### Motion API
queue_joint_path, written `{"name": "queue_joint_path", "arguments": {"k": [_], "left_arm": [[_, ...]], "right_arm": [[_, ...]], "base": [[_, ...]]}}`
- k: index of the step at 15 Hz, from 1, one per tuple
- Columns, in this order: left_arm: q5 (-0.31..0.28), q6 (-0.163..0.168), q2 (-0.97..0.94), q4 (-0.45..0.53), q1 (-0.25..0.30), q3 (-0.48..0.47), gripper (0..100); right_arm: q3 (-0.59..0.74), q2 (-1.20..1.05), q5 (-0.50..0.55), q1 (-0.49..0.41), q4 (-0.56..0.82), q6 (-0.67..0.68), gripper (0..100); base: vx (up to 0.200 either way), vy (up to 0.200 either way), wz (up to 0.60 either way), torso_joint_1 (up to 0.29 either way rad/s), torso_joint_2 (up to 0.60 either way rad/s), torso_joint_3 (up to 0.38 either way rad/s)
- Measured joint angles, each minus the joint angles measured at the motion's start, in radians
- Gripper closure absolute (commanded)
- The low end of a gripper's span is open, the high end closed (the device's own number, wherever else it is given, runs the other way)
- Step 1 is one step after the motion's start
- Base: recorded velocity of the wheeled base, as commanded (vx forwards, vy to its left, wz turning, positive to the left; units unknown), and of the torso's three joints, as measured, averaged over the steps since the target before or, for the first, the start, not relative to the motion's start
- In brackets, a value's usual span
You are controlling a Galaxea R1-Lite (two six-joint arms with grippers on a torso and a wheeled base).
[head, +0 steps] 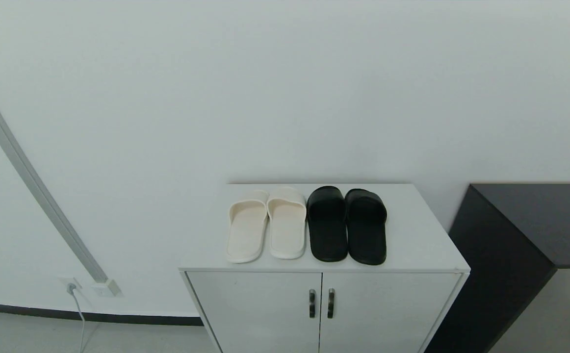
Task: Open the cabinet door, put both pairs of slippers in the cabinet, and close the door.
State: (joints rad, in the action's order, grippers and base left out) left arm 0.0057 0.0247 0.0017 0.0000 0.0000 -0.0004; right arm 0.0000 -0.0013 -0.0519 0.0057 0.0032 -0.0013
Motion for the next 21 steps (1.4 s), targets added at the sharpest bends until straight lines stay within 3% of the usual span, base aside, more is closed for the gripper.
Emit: {"name": "queue_joint_path", "arguments": {"k": [8,13,18,21], "left_arm": [[-0.003,-0.002,0.0,0.0,0.0,0.0,100],[-0.004,-0.003,0.0,0.0,0.0,0.0,100],[-0.005,0.0,0.0,0.0,0.0,0.0,100],[-0.005,-0.002,0.0,0.0,0.0,0.0,100]], "right_arm": [[-0.005,0.002,0.027,-0.002,0.003,0.008,0],[-0.204,0.224,0.013,0.063,0.008,0.137,0],[-0.267,0.681,-0.011,0.195,-0.294,0.149,0],[-0.303,0.934,0.057,0.317,-0.486,0.157,0]], "base": [[0.0,0.0,0.0,0.0,0.0,0.0],[0.0,0.0,0.0,0.0,0.0,0.0],[0.0,0.0,0.0,0.0,0.0,0.0],[0.0,0.0,0.0,0.0,0.0,0.0]]}}
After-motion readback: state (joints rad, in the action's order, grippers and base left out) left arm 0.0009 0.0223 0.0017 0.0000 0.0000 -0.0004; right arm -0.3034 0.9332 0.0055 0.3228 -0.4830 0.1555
